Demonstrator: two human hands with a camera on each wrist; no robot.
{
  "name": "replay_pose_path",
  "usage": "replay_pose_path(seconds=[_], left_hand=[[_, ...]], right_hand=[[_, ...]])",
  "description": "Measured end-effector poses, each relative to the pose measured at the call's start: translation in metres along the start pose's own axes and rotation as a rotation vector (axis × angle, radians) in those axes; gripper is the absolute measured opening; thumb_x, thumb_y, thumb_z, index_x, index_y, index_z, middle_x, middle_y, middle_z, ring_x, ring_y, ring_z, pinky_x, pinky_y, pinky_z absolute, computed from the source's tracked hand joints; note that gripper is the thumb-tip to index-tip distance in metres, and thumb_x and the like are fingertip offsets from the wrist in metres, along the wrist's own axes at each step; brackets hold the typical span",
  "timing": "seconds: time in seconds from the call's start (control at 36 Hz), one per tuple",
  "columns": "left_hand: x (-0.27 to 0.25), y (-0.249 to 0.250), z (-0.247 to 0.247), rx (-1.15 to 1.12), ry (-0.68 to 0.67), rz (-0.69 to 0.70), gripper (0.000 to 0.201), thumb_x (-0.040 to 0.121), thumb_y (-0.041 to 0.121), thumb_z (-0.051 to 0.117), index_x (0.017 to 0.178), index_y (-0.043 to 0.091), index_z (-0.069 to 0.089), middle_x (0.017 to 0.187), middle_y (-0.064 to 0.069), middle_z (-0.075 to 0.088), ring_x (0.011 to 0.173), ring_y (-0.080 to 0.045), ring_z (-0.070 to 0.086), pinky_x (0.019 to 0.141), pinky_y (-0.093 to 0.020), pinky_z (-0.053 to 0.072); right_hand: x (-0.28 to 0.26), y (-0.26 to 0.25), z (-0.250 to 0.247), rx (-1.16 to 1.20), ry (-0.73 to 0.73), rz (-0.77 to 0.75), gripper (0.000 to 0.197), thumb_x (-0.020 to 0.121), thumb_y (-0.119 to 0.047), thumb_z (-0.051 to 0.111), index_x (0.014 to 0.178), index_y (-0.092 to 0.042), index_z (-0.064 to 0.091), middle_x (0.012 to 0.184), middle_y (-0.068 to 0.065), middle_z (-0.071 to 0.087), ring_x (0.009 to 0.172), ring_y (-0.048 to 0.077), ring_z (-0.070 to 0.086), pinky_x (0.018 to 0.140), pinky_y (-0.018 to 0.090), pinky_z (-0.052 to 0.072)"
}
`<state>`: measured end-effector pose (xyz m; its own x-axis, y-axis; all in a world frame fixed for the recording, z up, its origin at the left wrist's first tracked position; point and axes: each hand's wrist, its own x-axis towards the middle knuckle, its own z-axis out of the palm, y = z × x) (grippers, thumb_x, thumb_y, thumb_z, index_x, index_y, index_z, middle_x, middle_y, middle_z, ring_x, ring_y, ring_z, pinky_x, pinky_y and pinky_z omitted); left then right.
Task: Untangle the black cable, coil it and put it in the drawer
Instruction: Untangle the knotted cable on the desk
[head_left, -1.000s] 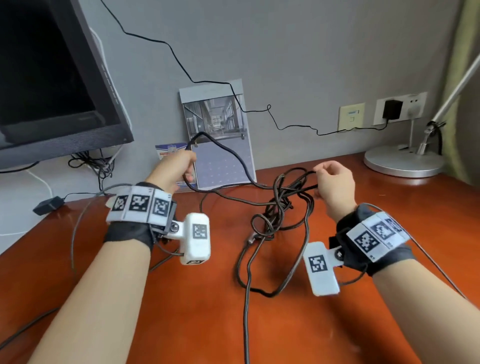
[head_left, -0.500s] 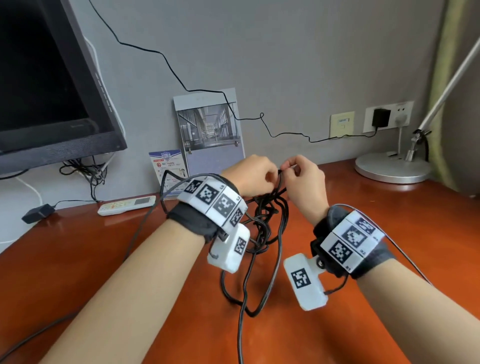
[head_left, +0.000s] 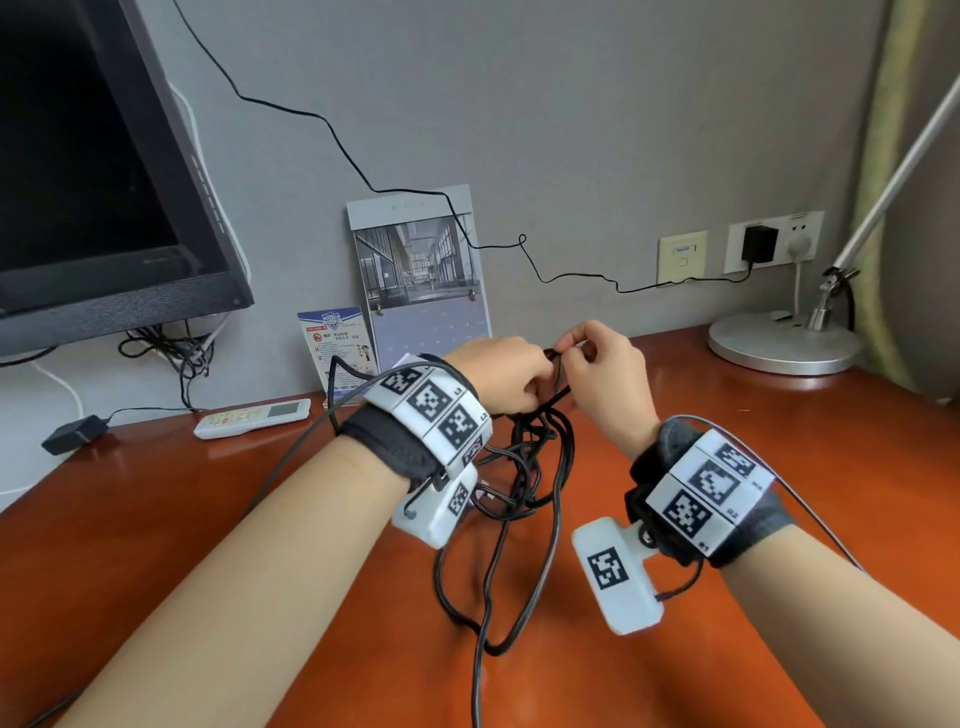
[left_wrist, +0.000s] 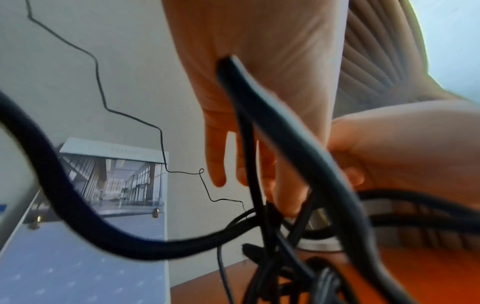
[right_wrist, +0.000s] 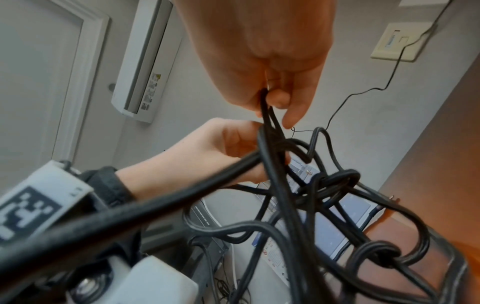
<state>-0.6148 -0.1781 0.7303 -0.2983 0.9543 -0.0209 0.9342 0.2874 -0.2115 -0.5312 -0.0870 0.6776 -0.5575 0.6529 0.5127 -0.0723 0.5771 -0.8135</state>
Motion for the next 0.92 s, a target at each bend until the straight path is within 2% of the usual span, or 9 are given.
replay_pose_path(seconds=[0.08, 0.19, 0.33, 0.47, 0.56, 0.67, 0.75, 0.83, 0.92], left_hand=[[-0.001, 0.0, -0.002, 0.119, -0.002, 0.063, 0.016, 0.089, 0.017, 0.052, 0.098, 0.023, 0.063, 0.092, 0.004, 0.059, 0.084, -0.018, 0.055, 0.066, -0.028, 0.037], [-0.002, -0.003, -0.007, 0.109, 0.115, 0.058, 0.007, 0.081, 0.018, 0.055, 0.082, 0.018, 0.062, 0.087, -0.002, 0.062, 0.077, -0.023, 0.056, 0.058, -0.029, 0.039], [-0.011, -0.027, -0.026, -0.219, 0.436, -0.152, 0.02, 0.083, 0.01, 0.057, 0.097, 0.005, 0.07, 0.09, -0.011, 0.07, 0.08, -0.024, 0.064, 0.081, -0.035, 0.052], [-0.028, -0.063, -0.046, -0.605, 0.804, -0.396, 0.009, 0.083, 0.004, 0.062, 0.091, 0.008, 0.063, 0.071, -0.008, 0.061, 0.053, -0.02, 0.059, 0.043, -0.023, 0.05], [-0.04, -0.088, -0.054, -0.77, 0.922, -0.497, 0.017, 0.086, 0.004, 0.06, 0.076, 0.015, 0.051, 0.073, -0.006, 0.059, 0.049, -0.014, 0.061, 0.035, -0.019, 0.047], [-0.057, -0.113, -0.055, -0.93, 1.073, -0.618, 0.027, 0.089, 0.002, 0.053, 0.072, 0.019, 0.041, 0.077, -0.011, 0.057, 0.048, -0.014, 0.063, 0.039, -0.023, 0.051], [-0.073, -0.135, -0.05, -1.011, 1.213, -0.771, 0.026, 0.088, 0.002, 0.049, 0.07, 0.019, 0.041, 0.079, -0.013, 0.058, 0.056, -0.02, 0.067, 0.04, -0.025, 0.053], [-0.093, -0.161, -0.033, -1.006, 1.261, -0.943, 0.021, 0.086, 0.003, 0.052, 0.069, 0.016, 0.048, 0.077, -0.015, 0.061, 0.062, -0.031, 0.069, 0.045, -0.03, 0.056], [-0.113, -0.176, -0.015, -0.949, 1.241, -1.058, 0.017, 0.085, 0.008, 0.057, 0.068, 0.011, 0.058, 0.062, -0.008, 0.064, 0.057, -0.019, 0.07, 0.057, -0.037, 0.059]], right_hand=[[0.0, 0.0, -0.002, -0.029, -0.029, -0.008, 0.019, 0.084, -0.001, 0.043, 0.084, -0.01, 0.059, 0.057, -0.006, 0.053, 0.062, 0.03, 0.063, 0.061, 0.041, 0.054], [0.001, 0.001, -0.003, -0.094, -0.03, -0.006, 0.018, 0.085, -0.003, 0.043, 0.082, -0.01, 0.059, 0.061, -0.004, 0.054, 0.064, 0.029, 0.058, 0.06, 0.033, 0.049], [0.003, 0.004, -0.008, -0.157, -0.002, 0.041, 0.021, 0.088, -0.009, 0.044, 0.081, -0.015, 0.063, 0.072, 0.007, 0.06, 0.07, 0.031, 0.059, 0.066, 0.032, 0.047], [0.003, 0.018, -0.018, -0.155, -0.013, 0.146, 0.028, 0.083, -0.006, 0.042, 0.071, -0.022, 0.062, 0.08, 0.008, 0.064, 0.075, 0.037, 0.063, 0.077, 0.044, 0.054], [0.0, 0.025, -0.024, -0.145, -0.011, 0.201, 0.033, 0.081, -0.006, 0.041, 0.072, -0.025, 0.066, 0.072, 0.004, 0.062, 0.068, 0.035, 0.062, 0.069, 0.045, 0.056], [0.002, 0.03, -0.026, -0.159, 0.005, 0.224, 0.036, 0.081, -0.004, 0.039, 0.077, -0.024, 0.069, 0.074, 0.004, 0.064, 0.041, 0.012, 0.056, 0.044, 0.02, 0.049], [0.006, 0.032, -0.027, -0.162, 0.04, 0.241, 0.036, 0.081, -0.002, 0.04, 0.085, -0.014, 0.073, 0.071, 0.006, 0.062, 0.054, 0.023, 0.057, 0.06, 0.031, 0.055], [0.008, 0.035, -0.028, -0.159, 0.065, 0.266, 0.035, 0.083, -0.001, 0.04, 0.084, -0.014, 0.073, 0.076, 0.008, 0.063, 0.047, 0.02, 0.053, 0.041, 0.021, 0.048], [0.01, 0.034, -0.027, -0.137, 0.093, 0.271, 0.035, 0.084, -0.001, 0.039, 0.082, -0.017, 0.07, 0.081, 0.007, 0.066, 0.036, 0.016, 0.053, 0.032, 0.017, 0.044]])
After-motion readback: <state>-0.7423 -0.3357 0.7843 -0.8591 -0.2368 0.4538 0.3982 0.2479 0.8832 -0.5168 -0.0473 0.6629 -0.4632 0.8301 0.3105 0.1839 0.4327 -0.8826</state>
